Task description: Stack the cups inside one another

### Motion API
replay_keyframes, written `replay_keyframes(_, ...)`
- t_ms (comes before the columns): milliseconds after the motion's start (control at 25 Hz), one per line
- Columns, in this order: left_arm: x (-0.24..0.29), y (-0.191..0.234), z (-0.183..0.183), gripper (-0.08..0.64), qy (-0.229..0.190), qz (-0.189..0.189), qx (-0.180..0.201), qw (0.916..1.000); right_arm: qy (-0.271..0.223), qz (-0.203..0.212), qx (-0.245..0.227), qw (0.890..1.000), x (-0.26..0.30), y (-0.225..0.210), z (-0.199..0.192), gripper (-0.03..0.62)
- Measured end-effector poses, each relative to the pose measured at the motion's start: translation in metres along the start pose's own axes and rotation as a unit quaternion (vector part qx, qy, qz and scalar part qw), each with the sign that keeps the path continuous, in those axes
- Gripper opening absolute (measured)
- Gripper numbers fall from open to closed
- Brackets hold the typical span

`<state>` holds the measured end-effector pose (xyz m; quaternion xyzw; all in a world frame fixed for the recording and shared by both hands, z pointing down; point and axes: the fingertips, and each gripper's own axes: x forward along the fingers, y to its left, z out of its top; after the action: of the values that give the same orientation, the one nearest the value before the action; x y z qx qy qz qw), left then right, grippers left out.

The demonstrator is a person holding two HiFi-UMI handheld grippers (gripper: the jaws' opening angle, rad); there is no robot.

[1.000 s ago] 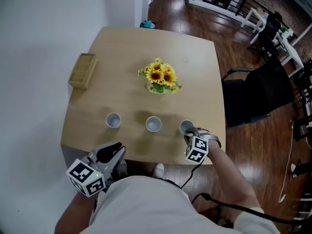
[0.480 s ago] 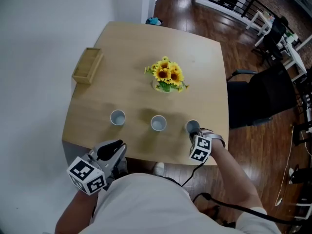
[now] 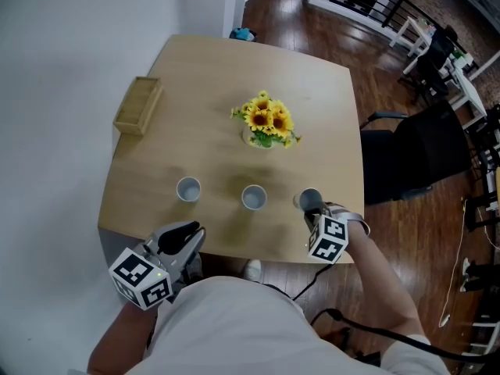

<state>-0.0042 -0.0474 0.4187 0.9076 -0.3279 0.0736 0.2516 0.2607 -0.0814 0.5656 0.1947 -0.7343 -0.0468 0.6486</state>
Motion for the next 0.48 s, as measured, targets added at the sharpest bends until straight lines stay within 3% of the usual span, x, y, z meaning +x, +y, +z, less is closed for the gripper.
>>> replay_keyframes(280,-0.004,0.006,0.001,0.067,-0.004,-0.008,0.002,1.0000,-0.041,-0.014,-0.020,0.999,-0.033,-0.009,0.055,0.015)
replay_keyframes(480,-0.011,0.011,0.002,0.067,-0.007,-0.009,0.000,0.9999,-0.062,-0.001,-0.039,0.997,-0.040,-0.006,0.093,0.015)
